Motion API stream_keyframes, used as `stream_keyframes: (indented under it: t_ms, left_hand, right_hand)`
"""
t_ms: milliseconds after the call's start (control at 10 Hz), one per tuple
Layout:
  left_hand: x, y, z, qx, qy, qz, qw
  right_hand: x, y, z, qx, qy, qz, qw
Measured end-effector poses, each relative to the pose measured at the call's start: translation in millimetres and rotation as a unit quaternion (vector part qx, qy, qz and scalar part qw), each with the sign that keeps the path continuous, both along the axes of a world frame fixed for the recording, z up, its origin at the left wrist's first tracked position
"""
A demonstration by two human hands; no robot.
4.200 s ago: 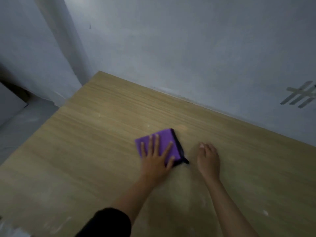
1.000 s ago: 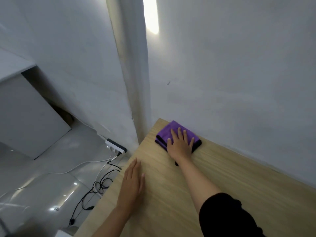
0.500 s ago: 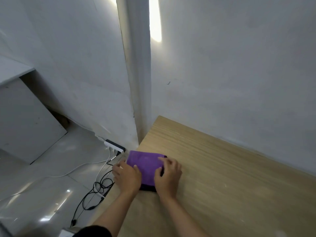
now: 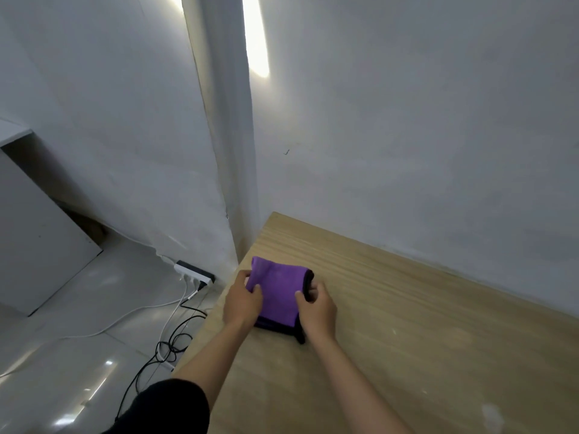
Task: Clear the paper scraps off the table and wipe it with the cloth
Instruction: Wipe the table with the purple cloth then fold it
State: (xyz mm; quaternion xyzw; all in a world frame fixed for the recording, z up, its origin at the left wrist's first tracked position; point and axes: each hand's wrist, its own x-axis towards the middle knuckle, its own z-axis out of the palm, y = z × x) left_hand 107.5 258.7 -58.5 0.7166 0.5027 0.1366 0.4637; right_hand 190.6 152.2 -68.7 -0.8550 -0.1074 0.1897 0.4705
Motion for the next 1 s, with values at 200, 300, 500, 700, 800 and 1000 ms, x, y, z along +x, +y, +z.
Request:
stream_keyframes:
  t_ms: [200,300,500,700,800,1000]
  left_hand:
    - [68,11,20,-0.05,-0.054,-0.082,0.994]
    - [93,14,26,-0.01,-0.084,-0.051,0.995]
    - [92,15,-4,0.146,0.087,-0.2,0.965]
    - [78,10,-17,0.208,0.278,-0.344,0.872]
    - [76,12,-17,0.234,0.292,-0.354,0.857]
    - [54,7,0,0.298,0.116,-0.302,0.898]
  right_hand:
    - [71,-2,12,0.053,0.026,-0.026,0.998]
    - [99,2,15,0.069,0.035,-0.043,0.996]
    - [108,-3,-5,-0.015,-0.138,0.068,0.988]
    - [90,-16,-26,-0.203,-0.168,0.252,0.931]
    - [82,-19,-19,-0.208,-0.14,0.258,0.933]
    - [62,-38,-8,-0.12,-0.196,0.147,0.962]
